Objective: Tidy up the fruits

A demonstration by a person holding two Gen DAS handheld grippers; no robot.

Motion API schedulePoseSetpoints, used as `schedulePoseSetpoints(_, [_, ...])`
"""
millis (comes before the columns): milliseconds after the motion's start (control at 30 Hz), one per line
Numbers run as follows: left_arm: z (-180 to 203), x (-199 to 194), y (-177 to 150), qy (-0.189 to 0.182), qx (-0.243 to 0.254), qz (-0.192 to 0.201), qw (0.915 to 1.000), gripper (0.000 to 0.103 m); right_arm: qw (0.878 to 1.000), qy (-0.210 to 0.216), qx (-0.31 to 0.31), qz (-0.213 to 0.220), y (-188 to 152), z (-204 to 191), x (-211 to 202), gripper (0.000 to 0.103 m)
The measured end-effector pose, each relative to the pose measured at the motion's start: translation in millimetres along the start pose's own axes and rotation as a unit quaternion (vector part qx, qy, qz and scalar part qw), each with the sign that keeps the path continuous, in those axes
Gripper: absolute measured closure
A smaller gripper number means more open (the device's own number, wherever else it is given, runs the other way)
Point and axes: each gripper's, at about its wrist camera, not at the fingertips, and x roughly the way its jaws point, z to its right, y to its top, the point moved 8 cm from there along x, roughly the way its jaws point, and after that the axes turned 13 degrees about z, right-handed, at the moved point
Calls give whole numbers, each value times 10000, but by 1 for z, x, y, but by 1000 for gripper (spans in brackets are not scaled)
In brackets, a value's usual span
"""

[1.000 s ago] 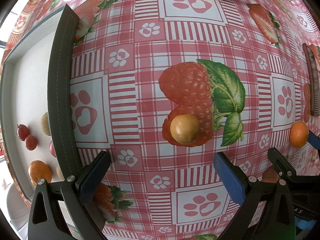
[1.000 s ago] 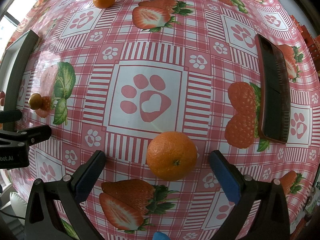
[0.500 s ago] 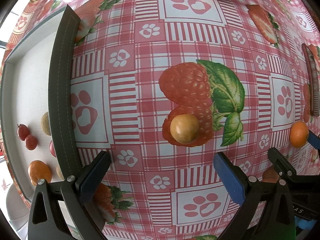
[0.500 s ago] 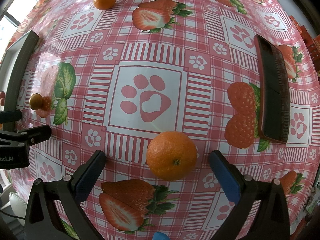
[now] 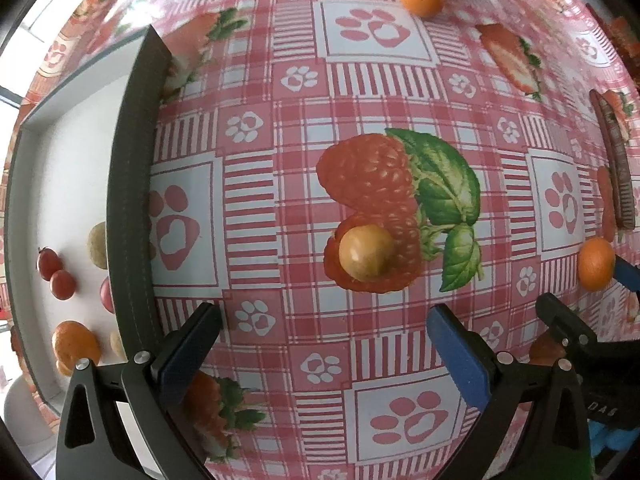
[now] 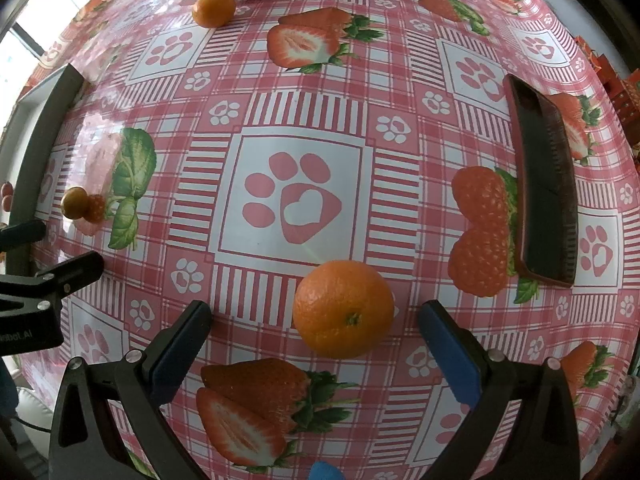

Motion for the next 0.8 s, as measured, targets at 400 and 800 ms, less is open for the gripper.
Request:
schedulePoseSetpoints(400, [-4, -5, -1, 97, -319, 426, 9985, 0, 9966, 259, -157, -769, 12, 0, 9, 0])
schedulePoseSetpoints(800, [-21, -12, 4, 193, 29, 230, 9995, 0, 9965, 348, 532, -539, 17, 38, -11, 0])
